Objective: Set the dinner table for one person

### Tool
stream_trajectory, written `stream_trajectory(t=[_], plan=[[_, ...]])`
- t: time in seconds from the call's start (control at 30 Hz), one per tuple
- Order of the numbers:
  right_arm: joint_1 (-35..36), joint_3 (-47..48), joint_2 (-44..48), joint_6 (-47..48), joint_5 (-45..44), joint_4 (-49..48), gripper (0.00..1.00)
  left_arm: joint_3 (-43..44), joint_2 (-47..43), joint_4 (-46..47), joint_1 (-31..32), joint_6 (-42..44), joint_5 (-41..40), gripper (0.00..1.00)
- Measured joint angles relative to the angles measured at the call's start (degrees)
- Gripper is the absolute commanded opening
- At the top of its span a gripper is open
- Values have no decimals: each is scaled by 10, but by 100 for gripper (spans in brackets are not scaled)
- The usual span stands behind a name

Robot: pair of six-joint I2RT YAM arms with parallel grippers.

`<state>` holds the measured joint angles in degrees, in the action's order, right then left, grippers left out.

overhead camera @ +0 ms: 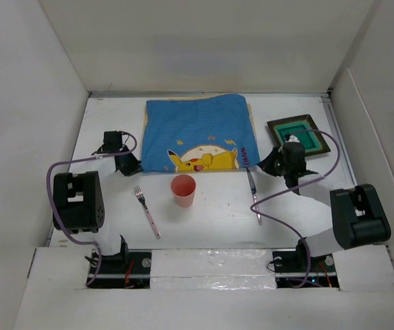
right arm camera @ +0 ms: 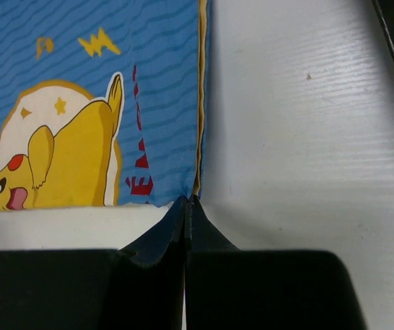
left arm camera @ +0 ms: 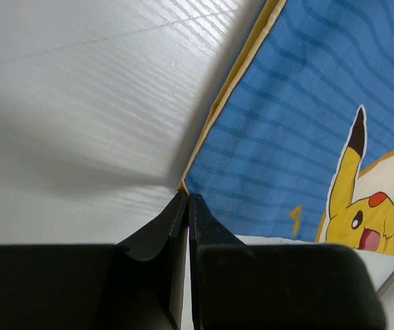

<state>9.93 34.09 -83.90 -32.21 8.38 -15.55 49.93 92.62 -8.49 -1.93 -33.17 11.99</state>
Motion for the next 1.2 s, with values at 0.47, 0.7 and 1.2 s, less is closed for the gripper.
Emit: stream_trajectory(t=[0.47, 0.7, 1.2], plan=[[-14, -16, 70, 13, 4, 33, 56, -8, -120, -23, -20, 2, -39, 33], [-62, -8, 214, 22, -4, 89, 0, 7, -288, 14, 3, 2, -2, 40], [-353, -2, 5, -83, 61, 7, 57, -65, -541, 57, 33, 42, 122, 14]])
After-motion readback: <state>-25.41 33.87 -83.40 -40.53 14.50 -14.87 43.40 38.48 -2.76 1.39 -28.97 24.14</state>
